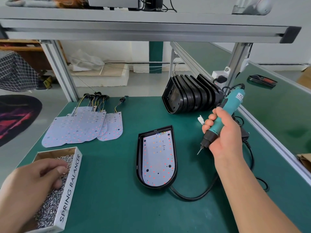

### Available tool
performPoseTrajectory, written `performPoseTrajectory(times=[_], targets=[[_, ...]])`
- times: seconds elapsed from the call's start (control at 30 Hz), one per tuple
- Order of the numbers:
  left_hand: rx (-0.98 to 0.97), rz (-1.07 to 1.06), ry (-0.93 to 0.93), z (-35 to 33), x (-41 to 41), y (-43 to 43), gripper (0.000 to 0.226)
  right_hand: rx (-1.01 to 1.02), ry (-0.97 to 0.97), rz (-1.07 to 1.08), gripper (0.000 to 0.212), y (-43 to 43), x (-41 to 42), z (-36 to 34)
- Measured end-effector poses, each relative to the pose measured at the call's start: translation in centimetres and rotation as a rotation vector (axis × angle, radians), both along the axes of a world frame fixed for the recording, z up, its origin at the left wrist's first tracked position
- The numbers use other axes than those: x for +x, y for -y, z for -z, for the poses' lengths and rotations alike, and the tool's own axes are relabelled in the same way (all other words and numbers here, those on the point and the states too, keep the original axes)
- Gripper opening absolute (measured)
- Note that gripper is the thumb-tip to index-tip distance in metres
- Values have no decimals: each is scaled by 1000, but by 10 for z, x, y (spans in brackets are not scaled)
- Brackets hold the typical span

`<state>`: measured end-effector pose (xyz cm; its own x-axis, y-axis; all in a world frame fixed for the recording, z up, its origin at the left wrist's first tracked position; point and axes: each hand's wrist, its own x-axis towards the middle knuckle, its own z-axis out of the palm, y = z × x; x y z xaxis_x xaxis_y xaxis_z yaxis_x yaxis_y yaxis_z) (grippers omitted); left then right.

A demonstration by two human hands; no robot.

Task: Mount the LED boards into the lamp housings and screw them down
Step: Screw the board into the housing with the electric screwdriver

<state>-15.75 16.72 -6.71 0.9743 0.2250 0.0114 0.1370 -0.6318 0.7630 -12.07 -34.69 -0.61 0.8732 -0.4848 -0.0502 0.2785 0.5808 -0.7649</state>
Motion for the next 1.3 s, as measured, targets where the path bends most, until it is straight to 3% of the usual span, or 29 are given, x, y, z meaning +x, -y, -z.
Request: performPoseTrajectory(times=[0.17,0.37,0.47,0.57,0.7,0.93,1.1,1.3], targets=[[8,9,20,20,5,-15,48,-11,11,-12,23,-1,0,1],[-33,-22,60,-17,-10,21,48,-3,17,-20,22,-3,1,1],[-275,-38,191,-44,-22,50,41,3,25,-31,19,-6,0,0],[-500,59,246,-69,-28,99,6,21,29,-40,16,-12,-2,-1],[-924,339,33,-89,-31,188,19,54,33,-34,17,-27,-3,-10],[-1201,420,-391,-77,16,256,14,254,204,-65,29,-64,4,-46],[-1171,456,-425,-62,21,250,21,308,188,-47,25,-86,9,-42],[-1133,469,-431,-55,19,254,18,299,211,-110,50,-92,2,-27]])
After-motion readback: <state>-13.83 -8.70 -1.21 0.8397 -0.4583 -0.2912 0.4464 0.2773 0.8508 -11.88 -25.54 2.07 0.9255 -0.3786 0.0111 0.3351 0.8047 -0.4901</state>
